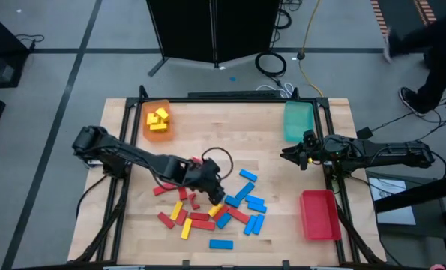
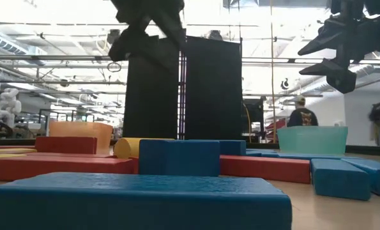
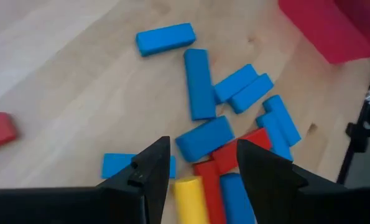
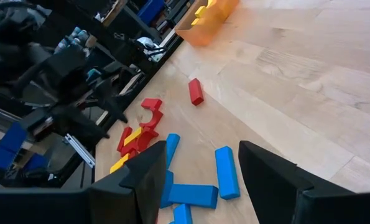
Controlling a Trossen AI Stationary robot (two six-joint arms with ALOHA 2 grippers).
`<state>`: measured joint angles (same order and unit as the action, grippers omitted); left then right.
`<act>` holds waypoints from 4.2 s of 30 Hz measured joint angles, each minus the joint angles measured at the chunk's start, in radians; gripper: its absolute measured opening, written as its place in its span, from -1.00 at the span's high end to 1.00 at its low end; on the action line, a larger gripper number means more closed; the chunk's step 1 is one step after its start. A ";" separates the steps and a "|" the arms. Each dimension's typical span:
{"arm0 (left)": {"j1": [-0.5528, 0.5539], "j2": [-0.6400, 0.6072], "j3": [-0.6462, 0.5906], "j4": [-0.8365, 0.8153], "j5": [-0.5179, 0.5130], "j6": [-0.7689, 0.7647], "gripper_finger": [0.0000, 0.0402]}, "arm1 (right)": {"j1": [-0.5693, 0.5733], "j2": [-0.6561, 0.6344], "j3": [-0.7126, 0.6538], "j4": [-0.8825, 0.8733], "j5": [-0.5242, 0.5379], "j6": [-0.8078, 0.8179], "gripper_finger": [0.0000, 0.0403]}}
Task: Sort blocks
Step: Put the yellow block into the orange bin
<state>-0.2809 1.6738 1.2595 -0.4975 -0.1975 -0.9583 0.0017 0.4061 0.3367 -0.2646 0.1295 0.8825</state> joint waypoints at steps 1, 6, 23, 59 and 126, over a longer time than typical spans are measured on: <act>-0.009 0.015 0.015 0.005 -0.002 -0.005 0.10 | 0.000 0.000 0.000 0.000 0.000 0.000 0.04; -0.060 0.093 0.056 -0.069 0.032 -0.099 0.11 | 0.000 0.000 0.000 -0.002 -0.029 -0.005 0.04; -0.148 0.245 0.109 -0.162 0.123 -0.377 0.10 | 0.000 0.000 0.000 -0.087 -0.160 -0.037 0.04; -0.076 0.244 0.108 -0.142 0.077 -0.187 -0.06 | 0.000 0.000 0.000 -0.093 -0.184 -0.038 0.04; -0.052 0.383 0.112 -0.109 0.298 -0.188 0.49 | 0.000 0.000 0.000 -0.137 -0.184 -0.038 0.04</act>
<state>-0.3327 2.0570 1.3712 -0.6062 0.1001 -1.1465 0.0017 0.4057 0.3370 -0.4014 -0.0547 0.8442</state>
